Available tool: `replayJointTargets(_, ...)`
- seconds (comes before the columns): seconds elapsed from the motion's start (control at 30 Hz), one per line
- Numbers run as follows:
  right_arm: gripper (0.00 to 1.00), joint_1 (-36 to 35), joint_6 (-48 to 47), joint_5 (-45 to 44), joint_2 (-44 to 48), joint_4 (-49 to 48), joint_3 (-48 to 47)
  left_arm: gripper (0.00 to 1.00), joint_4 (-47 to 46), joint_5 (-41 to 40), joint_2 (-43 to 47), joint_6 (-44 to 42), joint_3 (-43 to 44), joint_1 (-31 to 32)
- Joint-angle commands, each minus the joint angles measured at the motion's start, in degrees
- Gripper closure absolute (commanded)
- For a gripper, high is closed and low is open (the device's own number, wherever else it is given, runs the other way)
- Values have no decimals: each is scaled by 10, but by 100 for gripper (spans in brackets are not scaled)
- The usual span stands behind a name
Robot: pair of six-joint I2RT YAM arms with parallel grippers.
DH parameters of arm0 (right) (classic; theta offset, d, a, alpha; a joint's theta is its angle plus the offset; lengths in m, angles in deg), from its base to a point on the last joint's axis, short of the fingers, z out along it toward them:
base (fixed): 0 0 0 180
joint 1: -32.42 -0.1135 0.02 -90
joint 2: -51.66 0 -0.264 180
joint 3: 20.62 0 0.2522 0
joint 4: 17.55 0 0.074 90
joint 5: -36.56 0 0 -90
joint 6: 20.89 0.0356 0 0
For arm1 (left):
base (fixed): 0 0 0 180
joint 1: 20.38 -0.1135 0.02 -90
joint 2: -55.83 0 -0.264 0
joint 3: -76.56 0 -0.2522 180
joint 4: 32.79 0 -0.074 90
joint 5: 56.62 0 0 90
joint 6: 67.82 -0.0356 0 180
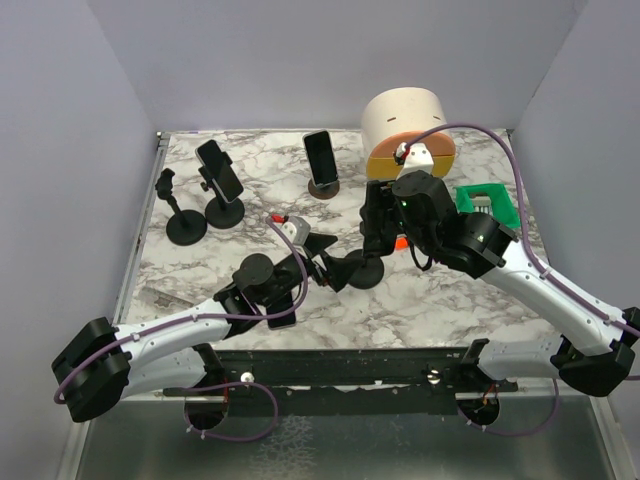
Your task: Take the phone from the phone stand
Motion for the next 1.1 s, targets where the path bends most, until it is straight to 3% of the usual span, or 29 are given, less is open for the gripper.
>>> replayJointTargets(0.0,39,-4,-7,-9,0,7,-8,1,3,-3,3,3,31,-2)
replayJointTargets(0.2,52,-3,-9,-2,4,8,-11,1,11,-20,-6,8,67,-2)
replayJointTargets(0.53,56,-3,-7,6,0,15,-21,12,46,-34,-54,-25,129,-2)
replayJointTargets(0.7,57,-3,-7,9,2,15,-21,28,56,-35,-74,-26,144,-2)
replayJointTargets(0.83,57,-3,-7,11,4,14,-17,48,58,-30,-83,-26,151,-3)
replayJointTargets(1.07,57,-3,-7,10,5,13,-16,63,57,-19,-88,-17,153,-5)
